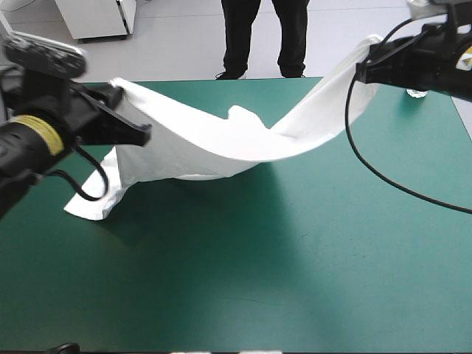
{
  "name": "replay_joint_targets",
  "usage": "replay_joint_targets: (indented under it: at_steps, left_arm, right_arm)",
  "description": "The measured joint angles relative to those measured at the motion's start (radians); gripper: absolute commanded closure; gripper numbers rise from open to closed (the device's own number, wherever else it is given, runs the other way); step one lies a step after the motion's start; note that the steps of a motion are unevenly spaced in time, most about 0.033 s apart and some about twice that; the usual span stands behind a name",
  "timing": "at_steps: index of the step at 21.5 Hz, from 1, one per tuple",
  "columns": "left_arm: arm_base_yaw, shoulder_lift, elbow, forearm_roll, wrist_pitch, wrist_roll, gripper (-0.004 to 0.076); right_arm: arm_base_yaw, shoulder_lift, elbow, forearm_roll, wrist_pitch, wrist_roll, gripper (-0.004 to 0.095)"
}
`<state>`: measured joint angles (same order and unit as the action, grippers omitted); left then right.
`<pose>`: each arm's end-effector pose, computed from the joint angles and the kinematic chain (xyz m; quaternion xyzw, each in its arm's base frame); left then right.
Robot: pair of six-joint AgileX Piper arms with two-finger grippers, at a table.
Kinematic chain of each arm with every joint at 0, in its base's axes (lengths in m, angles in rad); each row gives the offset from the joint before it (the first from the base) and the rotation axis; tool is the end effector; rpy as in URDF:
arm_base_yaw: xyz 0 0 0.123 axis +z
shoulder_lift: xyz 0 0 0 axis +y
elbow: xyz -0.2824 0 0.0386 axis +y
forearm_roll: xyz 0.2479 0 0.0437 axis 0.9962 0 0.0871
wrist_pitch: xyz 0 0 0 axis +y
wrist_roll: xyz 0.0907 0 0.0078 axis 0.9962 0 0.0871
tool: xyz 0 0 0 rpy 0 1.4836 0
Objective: Fold the cloth
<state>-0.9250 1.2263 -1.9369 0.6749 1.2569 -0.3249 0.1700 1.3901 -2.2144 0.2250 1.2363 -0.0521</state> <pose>0.1445 -0.1018 0.5695 0.1611 0.7892 -0.0306 0.5919 0.2018 0.0541 0.5915 -0.1212 0.7985 0.1416 0.5724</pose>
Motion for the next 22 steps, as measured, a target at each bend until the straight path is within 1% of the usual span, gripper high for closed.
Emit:
replay_joint_targets:
  at_steps: [5,6,7,8,9,10,12,13,15,18,21,22]
  left_arm:
    - [0.000,0.052,-0.261,0.080,0.001,0.141,0.0746]
    - [0.000,0.092,-0.382,0.083,0.001,0.210,0.0746]
    - [0.000,0.110,-0.444,0.078,0.001,0.236,0.0746]
    - [0.001,0.159,-0.565,0.054,0.001,0.297,0.0746]
    - [0.001,0.183,-0.612,0.039,0.001,0.320,0.0746]
    - [0.001,0.227,-0.718,0.000,0.000,0.371,0.0746]
    - [0.001,0.268,-0.823,-0.064,-0.016,0.433,0.0746]
    - [0.001,0.274,-0.840,-0.092,-0.027,0.452,0.0746]
    - [0.001,0.279,-0.864,-0.218,-0.100,0.517,0.0746]
    - [0.001,0.279,-0.867,-0.311,-0.219,0.540,0.0746]
    - [0.001,0.263,-0.868,-0.399,-0.376,0.567,0.0746]
    - [0.001,0.260,-0.870,-0.408,-0.392,0.569,0.0746]
  right_arm:
    - [0.000,-0.005,-0.200,-0.001,0.011,-0.022,0.0919]
    - [0.000,-0.009,-0.271,-0.001,0.011,-0.033,0.0918]
    - [0.000,-0.010,-0.303,-0.001,0.011,-0.040,0.0918]
    - [0.000,-0.015,-0.358,-0.003,0.011,-0.052,0.0918]
    - [0.000,-0.017,-0.383,-0.005,0.011,-0.058,0.0918]
    - [0.000,-0.020,-0.421,-0.006,0.010,-0.070,0.0918]
    - [0.000,-0.021,-0.465,-0.010,-0.008,-0.080,0.0918]
    - [0.000,-0.021,-0.474,-0.010,-0.019,-0.081,0.0918]
    - [0.000,-0.021,-0.512,0.007,-0.049,-0.081,0.0902]
    - [0.000,-0.031,-0.550,0.047,-0.106,-0.082,0.0902]
    - [0.000,-0.055,-0.560,0.065,-0.208,-0.083,0.0902]
    - [0.000,-0.059,-0.561,0.066,-0.221,-0.083,0.0902]
